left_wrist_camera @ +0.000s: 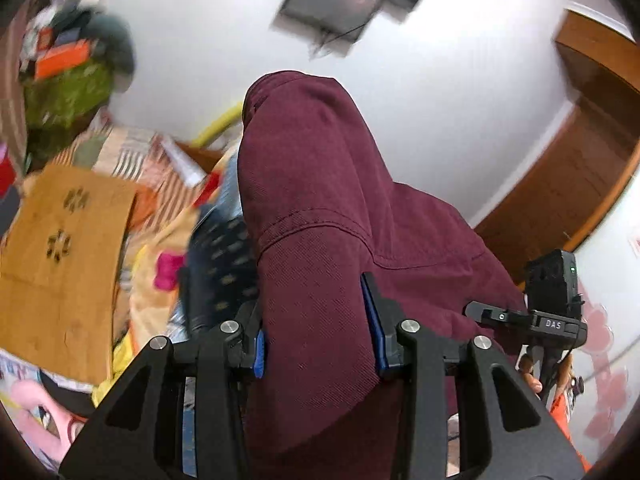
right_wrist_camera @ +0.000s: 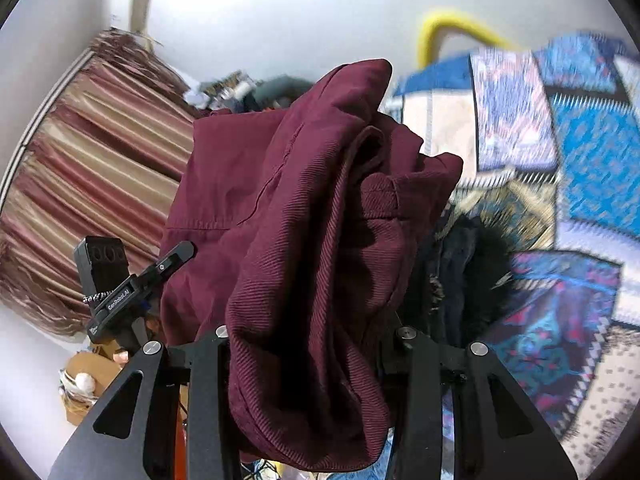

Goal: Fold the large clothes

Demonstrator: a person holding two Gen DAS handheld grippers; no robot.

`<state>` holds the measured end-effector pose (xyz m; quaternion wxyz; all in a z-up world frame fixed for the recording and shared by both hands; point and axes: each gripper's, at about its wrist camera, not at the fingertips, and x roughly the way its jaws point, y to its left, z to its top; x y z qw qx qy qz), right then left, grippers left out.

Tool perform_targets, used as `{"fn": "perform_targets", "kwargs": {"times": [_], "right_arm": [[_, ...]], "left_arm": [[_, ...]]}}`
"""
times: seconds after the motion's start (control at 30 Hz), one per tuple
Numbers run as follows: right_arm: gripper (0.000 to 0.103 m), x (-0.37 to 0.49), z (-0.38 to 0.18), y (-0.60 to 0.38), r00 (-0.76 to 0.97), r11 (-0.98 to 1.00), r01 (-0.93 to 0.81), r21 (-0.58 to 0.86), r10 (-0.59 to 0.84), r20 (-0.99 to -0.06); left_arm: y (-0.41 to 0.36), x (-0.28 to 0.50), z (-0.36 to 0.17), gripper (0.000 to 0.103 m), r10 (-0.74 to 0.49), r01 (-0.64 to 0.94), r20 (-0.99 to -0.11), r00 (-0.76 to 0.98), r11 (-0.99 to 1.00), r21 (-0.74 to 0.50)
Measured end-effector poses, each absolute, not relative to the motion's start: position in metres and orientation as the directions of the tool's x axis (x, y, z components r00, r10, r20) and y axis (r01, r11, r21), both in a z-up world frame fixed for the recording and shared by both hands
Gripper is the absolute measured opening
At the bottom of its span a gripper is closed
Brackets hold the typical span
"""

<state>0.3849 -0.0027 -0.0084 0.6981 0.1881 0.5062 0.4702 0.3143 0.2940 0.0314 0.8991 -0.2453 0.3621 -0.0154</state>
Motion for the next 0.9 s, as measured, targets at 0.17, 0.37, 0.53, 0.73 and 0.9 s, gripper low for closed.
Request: {"fn": "perform_targets", "kwargs": {"times": [0.17, 0.37, 0.53, 0.73, 0.9], "right_arm": [[0.043, 0.405, -0.080, 0.024, -0.003, 0.567, -0.417, 0.710, 0.781, -0.625], [0.061, 0.404, -0.078, 0.021, 0.036, 0.622, -0.475, 0.623, 0.721, -0.692], [0.067, 0.384, -0.039, 0.014, 0.255, 0.738, -0.578, 0.348, 0.569, -0.782], [0.067, 0.352, 0.004, 0.007, 0.376, 0.722, -0.646, 0.247, 0.583, -0.720], [0.067, 0.306, 0.039, -0.001, 0.439, 0.676, -0.694, 0.248, 0.670, -0.599]], "left_arm": [[0.322, 0.337, -0.047, 0.047, -0.185, -0.237, -0.716, 0.673, 0.863, -0.446], [0.317, 0.331, -0.042, 0.062, -0.129, -0.241, -0.725, 0.676, 0.892, -0.383], [0.301, 0.310, -0.016, 0.062, -0.008, -0.280, -0.717, 0.697, 0.918, -0.282], [0.266, 0.275, 0.019, 0.062, 0.046, -0.230, -0.664, 0.747, 0.954, -0.192], [0.227, 0.219, 0.064, 0.062, 0.079, -0.193, -0.554, 0.829, 0.970, -0.149]]}}
